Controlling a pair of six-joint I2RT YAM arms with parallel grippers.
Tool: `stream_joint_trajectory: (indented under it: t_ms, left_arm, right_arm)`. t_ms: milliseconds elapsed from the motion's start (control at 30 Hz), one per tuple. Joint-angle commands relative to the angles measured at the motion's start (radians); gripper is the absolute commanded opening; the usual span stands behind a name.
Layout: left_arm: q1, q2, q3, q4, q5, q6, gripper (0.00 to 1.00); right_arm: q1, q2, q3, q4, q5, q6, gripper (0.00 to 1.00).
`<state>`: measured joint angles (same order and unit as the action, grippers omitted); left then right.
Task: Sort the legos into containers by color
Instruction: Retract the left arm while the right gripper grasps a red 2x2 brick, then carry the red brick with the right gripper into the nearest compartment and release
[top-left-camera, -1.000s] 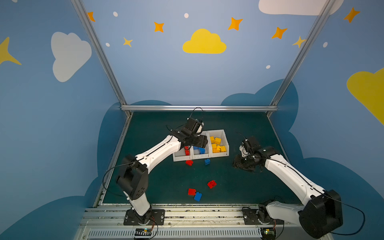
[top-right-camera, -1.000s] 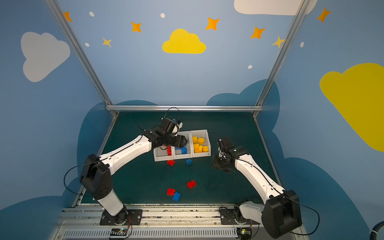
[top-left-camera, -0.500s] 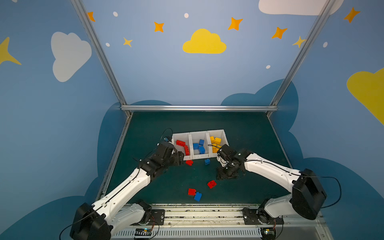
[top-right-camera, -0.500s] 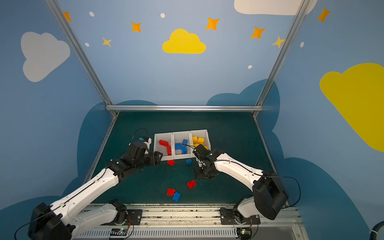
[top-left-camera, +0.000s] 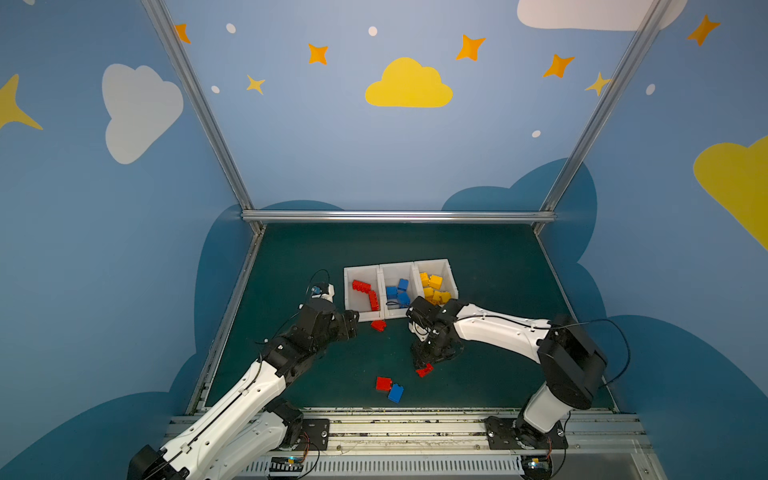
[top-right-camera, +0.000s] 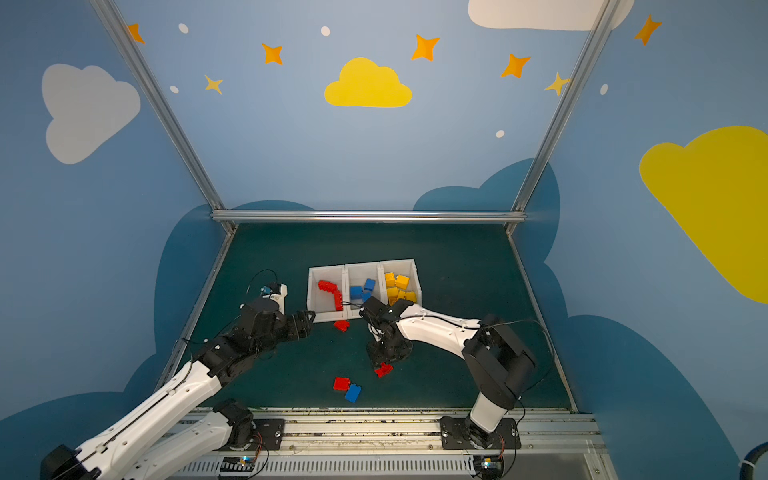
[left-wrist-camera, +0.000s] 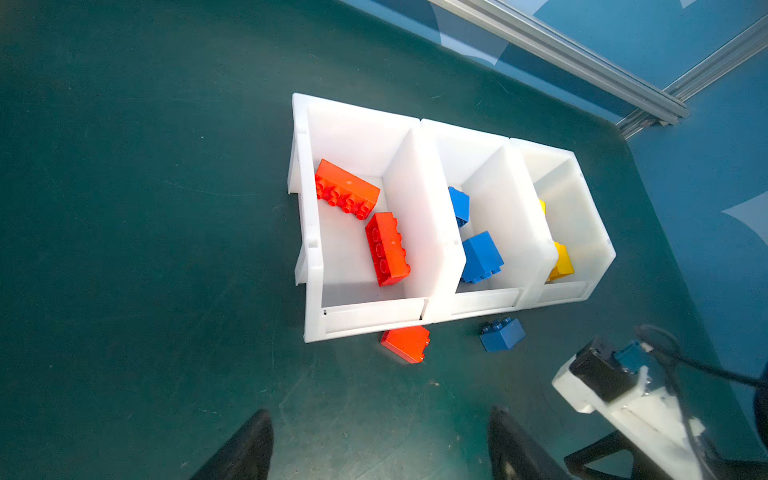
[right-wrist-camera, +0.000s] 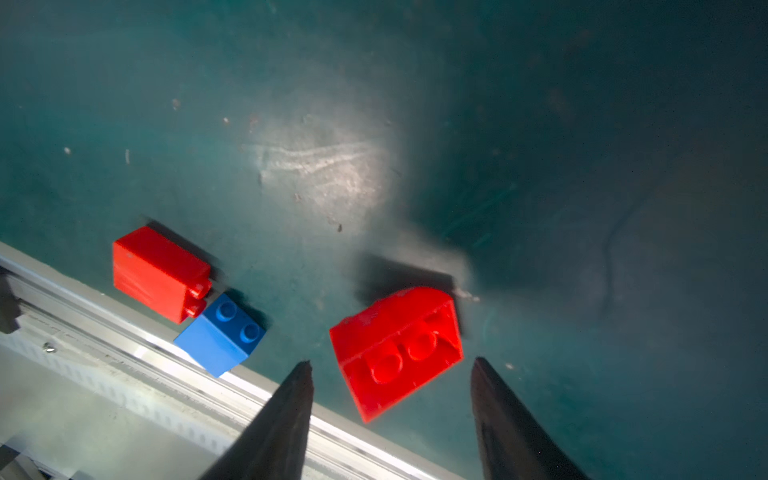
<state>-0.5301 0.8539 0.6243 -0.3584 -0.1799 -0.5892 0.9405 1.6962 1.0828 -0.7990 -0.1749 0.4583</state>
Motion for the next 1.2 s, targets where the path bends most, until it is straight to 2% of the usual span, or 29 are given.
stream_joint_trajectory:
  t_ms: [0,467,867,1167]
  left_arm:
    - [0.004,0.008,-0.001,-0.001,0.005,-0.006,0.81]
    - [0.004,0.020,-0.011,0.015,0.028,-0.011,0.82]
    - [0.004,0.011,-0.020,0.016,0.030,-0.015,0.82]
    - [0.004,-0.004,-0.021,0.009,0.024,-0.015,0.82]
  right_arm:
    - [0.010,0.028,0.023,-0.015,0.001,-0.024,0.63]
    - [0.011,0.093,0.029,0.012,0.014,-0.003,0.62]
    - [0.032,0.100,0.027,0.010,0.030,0.019,0.52]
    - [0.026,0.068,0.103,-0.065,0.060,-0.010,0.49]
